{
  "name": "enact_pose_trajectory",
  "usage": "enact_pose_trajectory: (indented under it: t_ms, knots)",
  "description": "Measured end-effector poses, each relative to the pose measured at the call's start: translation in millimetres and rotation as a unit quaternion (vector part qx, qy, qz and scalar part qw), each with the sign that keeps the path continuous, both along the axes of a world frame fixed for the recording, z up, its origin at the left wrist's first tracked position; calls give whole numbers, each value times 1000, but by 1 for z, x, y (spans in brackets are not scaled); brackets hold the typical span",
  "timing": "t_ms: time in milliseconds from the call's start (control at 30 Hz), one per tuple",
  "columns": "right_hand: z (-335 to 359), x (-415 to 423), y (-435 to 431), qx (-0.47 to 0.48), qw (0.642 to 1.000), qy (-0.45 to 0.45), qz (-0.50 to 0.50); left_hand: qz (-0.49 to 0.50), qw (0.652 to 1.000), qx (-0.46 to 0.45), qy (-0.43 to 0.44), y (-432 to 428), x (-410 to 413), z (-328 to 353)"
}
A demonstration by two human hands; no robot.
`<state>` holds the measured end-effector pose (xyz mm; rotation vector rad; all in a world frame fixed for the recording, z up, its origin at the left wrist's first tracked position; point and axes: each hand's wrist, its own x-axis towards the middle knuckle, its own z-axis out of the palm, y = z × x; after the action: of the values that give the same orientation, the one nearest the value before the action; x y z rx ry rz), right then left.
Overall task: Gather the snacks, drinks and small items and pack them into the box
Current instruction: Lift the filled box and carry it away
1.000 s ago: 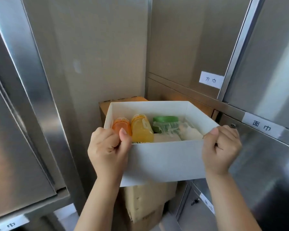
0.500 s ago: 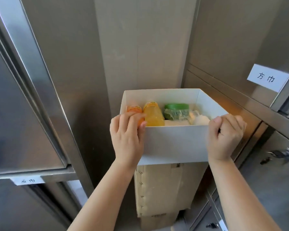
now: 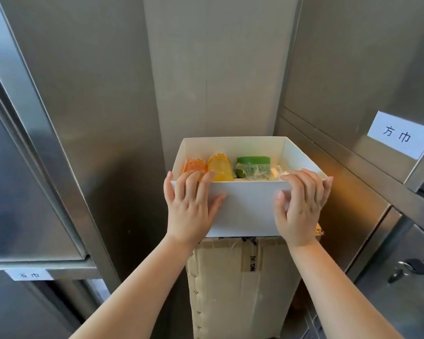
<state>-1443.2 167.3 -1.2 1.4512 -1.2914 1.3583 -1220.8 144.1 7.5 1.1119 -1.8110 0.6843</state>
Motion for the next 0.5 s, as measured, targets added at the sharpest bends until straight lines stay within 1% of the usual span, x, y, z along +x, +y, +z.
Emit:
enact_pose_trajectory:
  t_ms: [200, 333, 500]
  knots:
    - [3, -8, -26, 51, 998, -21, -14, 22, 999, 43, 1, -24, -13, 1]
    - [2, -13, -40, 50, 998, -16, -24, 15, 1000, 22, 10, -38, -16, -1]
    - [1, -13, -55, 40, 998, -34, -32, -3, 999, -1, 42, -54, -19, -2]
